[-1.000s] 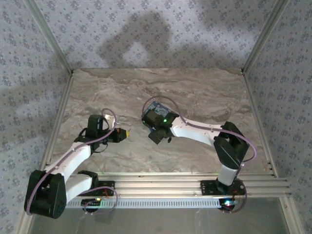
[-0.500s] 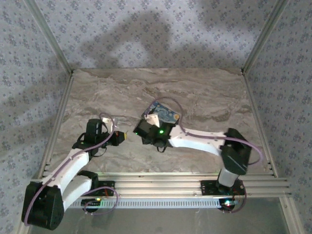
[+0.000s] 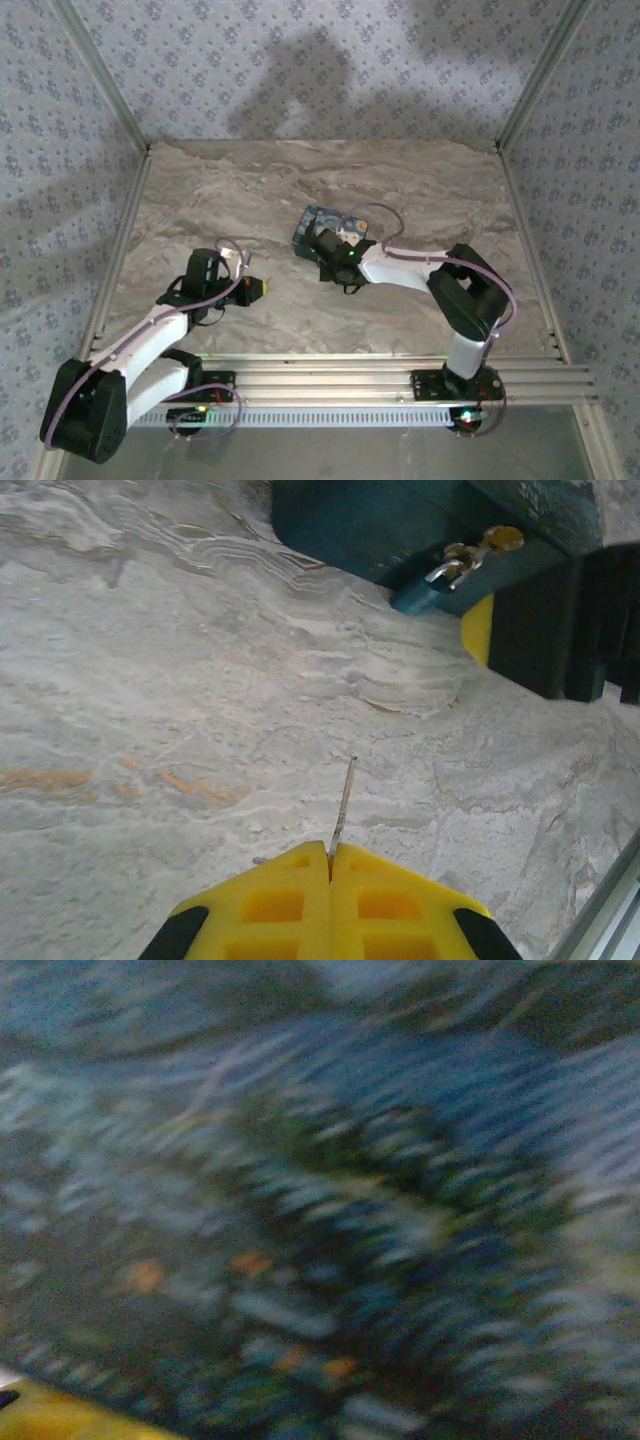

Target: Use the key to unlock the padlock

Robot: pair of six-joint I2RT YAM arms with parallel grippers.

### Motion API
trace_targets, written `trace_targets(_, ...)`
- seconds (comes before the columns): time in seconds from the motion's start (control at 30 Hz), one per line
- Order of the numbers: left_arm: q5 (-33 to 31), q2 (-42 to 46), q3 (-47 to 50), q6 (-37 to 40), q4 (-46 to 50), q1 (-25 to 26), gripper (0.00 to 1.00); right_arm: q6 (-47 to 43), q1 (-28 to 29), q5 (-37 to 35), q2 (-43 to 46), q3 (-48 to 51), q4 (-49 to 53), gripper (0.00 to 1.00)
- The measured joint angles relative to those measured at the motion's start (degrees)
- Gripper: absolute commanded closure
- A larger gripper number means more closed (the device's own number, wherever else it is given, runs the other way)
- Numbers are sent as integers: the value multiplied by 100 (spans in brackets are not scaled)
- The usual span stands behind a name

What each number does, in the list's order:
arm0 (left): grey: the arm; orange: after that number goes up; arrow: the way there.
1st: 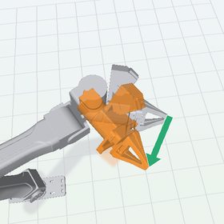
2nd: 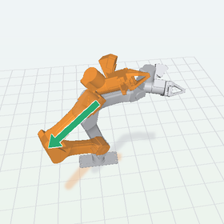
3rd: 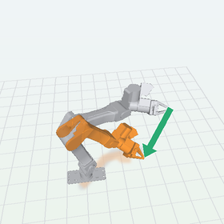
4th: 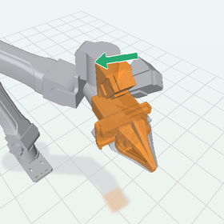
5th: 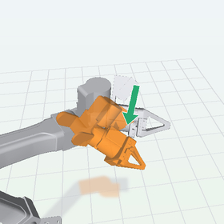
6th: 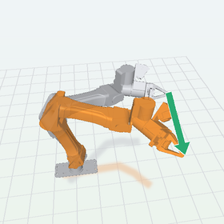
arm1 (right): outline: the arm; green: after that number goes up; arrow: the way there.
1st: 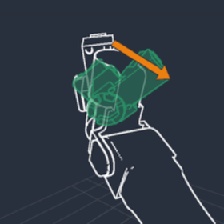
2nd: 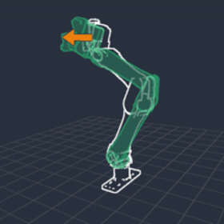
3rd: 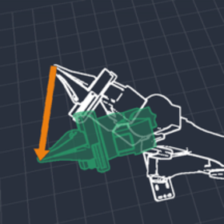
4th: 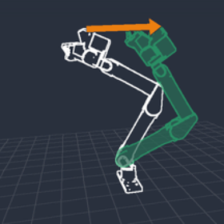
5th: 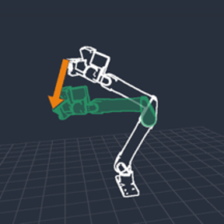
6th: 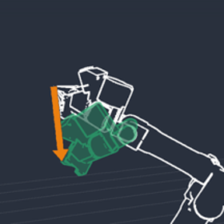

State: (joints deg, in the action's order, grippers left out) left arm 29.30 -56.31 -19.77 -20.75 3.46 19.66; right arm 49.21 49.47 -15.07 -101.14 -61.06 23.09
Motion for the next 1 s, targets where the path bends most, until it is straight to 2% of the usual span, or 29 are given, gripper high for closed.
trace_targets(0.23, -9, -407, -33, 4, -188, 173, 100, -184, 367, -361, 70, -328, 136, 34)
trace_targets(0.47, -42, -413, -146, 11, -199, 173, 100, 140, 925, -831, -400, -1134, 271, 33)
trace_targets(0.67, -42, -413, -201, 33, -179, 173, 100, 299, 734, -874, -905, -1473, 433, 34)
trace_targets(1.0, -42, -413, -205, 116, -177, 173, 100, 404, 551, -1117, -1207, -1593, 385, 48)
